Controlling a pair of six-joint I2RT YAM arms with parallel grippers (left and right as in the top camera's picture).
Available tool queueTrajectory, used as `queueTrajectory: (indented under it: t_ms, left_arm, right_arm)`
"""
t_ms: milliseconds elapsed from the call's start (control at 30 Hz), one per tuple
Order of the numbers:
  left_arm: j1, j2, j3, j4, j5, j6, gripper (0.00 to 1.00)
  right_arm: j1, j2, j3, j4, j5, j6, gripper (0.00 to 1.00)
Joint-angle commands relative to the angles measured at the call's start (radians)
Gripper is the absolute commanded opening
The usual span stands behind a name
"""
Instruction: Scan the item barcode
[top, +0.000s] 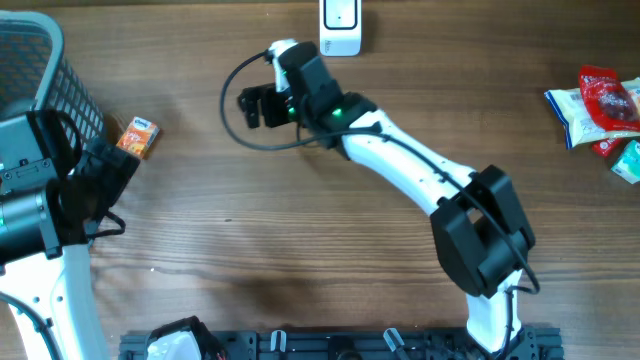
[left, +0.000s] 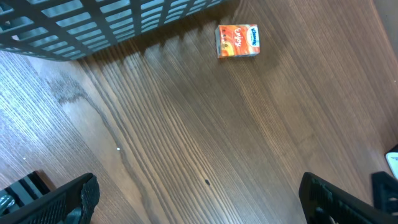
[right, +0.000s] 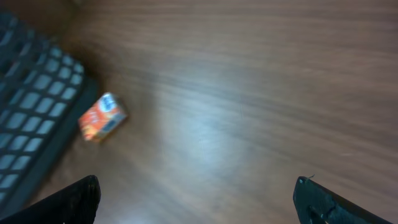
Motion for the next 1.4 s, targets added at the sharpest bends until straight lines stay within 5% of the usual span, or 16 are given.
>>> queueTrajectory:
  t_ms: [0,167,833,1033,1133,1267,1367]
  left_arm:
    - [0.007,0.0,0.0,0.0,0.001,0.0,1.0]
    - [0.007,0.0,0.0,0.0,0.001,0.0,1.0]
    - [0.007,-0.001,0.0,0.004,0.002,0.0,1.0]
    - [0.002,0.003,0.0,0.004,0.385,0.002,1.0]
    - [-0.055,0.023,0.0,0.045,0.477,0.112,1.0]
    - [-0.166,0.072,0.0,0.065,0.424,0.251,1.0]
    - [-0.234,0.137,0.0,0.057,0.158,0.26,1.0]
  right_arm:
    - [0.01,-0.039,0.006,-0.019,0.016,0.067,1.0]
    - [-0.048,-0.039,0.006,-0.161,0.017,0.162,1.0]
    - [-0.39,-0.039,0.006,-0.672,0.134,0.155,1.0]
    - [-0.407,-0.039,0.006,-0.663,0.134,0.156,1.0]
    - [-0.407,-0.039,0.006,-0.663,0.134,0.156,1.0]
    - [-0.407,-0.039,0.006,-0.663,0.134,0.156,1.0]
    - [-0.407,-0.039,0.006,-0.663,0.134,0.156,1.0]
